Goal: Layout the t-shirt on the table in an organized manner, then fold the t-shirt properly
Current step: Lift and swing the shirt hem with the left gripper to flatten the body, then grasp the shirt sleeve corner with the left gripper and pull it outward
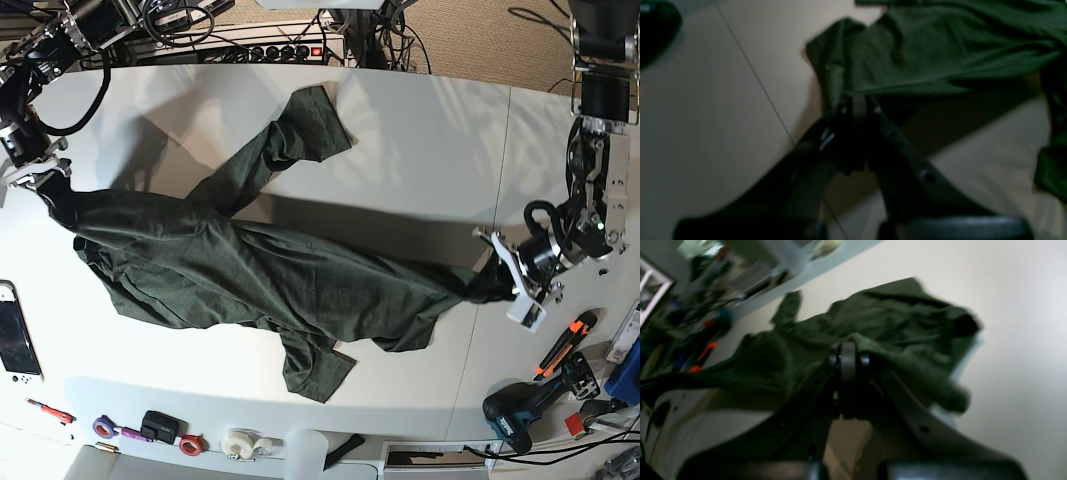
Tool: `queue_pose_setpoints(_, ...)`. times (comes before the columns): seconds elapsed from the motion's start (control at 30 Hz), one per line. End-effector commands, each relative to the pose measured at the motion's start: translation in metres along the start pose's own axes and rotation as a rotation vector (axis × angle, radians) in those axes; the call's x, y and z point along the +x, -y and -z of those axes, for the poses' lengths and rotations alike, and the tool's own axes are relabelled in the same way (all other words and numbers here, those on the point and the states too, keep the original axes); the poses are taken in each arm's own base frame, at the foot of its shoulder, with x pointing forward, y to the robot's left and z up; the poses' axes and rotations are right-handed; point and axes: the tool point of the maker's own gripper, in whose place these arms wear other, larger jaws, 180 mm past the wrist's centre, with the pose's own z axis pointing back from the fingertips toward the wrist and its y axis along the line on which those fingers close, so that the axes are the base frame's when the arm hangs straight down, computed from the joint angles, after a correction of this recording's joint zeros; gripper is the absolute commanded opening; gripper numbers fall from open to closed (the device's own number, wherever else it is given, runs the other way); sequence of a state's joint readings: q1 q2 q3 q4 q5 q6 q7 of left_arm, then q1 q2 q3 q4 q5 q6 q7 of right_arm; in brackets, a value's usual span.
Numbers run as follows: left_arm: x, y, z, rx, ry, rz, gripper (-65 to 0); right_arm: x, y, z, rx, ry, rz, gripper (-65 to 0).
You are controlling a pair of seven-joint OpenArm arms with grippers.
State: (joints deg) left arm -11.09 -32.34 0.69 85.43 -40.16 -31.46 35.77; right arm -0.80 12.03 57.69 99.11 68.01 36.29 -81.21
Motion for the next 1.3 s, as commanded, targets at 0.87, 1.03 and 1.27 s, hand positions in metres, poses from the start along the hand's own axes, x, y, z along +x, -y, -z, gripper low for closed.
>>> queue_pose_setpoints(0.87,-0.092,-0.010,-0.043,0.072,-0.204,-0.039,-65.0,-0.029,0.061,-0.049,-0.286,-0.245,-0.118,-65.0)
queue_pose_setpoints(1.03,-0.091,-0.007,-0.042,0.065,-0.200,-0.042,-51.8,-0.028,0.060,-0.048,-0.283,-0.239,-0.118,-65.0)
queue_pose_setpoints(1.27,-0.084,-0.004,-0.034,0.074,-0.150,-0.115,-37.3,-0.028,0.060,-0.048,-0.283,-0.237,-0.118,-65.0)
